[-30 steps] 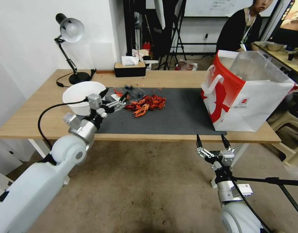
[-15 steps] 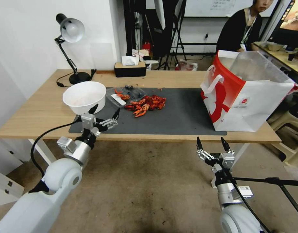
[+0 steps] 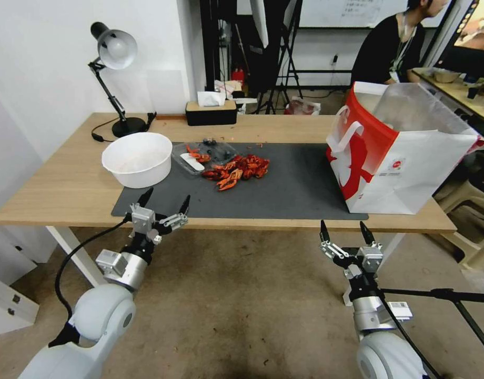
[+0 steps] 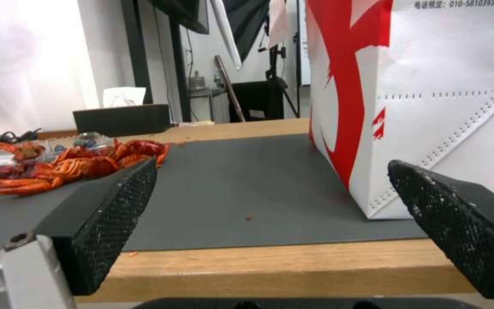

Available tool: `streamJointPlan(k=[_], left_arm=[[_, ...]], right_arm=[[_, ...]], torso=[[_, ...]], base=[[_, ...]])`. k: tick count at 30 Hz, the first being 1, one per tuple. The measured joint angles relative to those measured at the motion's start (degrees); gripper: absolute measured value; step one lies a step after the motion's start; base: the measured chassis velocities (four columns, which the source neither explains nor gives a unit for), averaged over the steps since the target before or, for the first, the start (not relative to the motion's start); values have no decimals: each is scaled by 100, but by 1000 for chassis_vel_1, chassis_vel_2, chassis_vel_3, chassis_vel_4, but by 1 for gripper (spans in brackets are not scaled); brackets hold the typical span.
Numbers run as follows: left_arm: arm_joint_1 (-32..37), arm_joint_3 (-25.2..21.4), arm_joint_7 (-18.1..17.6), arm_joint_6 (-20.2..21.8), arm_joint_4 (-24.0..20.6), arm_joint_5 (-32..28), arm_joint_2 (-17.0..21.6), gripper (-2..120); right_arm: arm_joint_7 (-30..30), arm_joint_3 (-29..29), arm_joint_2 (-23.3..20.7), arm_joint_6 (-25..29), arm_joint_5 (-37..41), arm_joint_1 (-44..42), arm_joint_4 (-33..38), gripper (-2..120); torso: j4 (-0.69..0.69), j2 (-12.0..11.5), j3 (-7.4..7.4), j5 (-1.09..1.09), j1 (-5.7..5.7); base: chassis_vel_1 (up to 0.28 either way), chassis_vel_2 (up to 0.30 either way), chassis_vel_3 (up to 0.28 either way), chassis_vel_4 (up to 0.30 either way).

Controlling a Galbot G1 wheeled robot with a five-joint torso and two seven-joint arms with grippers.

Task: Pick up the trash from the table and place it into the takeout bag.

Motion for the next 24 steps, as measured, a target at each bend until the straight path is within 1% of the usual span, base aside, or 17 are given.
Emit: streamJointPlan(k=[1, 4, 12, 24], left_arm=[[0, 0, 0, 0, 0, 0, 0, 100], [106, -89, 92, -68, 52, 97, -164, 100], [289, -206, 213, -155, 80, 231, -342, 100], [487, -281, 238, -203, 113, 344, -524, 100]], right_arm=[[0, 0, 0, 0, 0, 0, 0, 100], [10, 40, 21, -25, -17, 2, 36, 100], [13, 98, 26, -110, -70, 11, 131, 100], [47, 80, 68, -242, -193, 9, 128, 100]], torso=[[0, 0, 0, 0, 0], [0, 0, 0, -1, 0], [0, 0, 0, -1, 0], [0, 0, 1, -1, 1]], base=[[0, 0, 0, 0], [0, 0, 0, 0], [0, 0, 0, 0], [0, 0, 0, 0]])
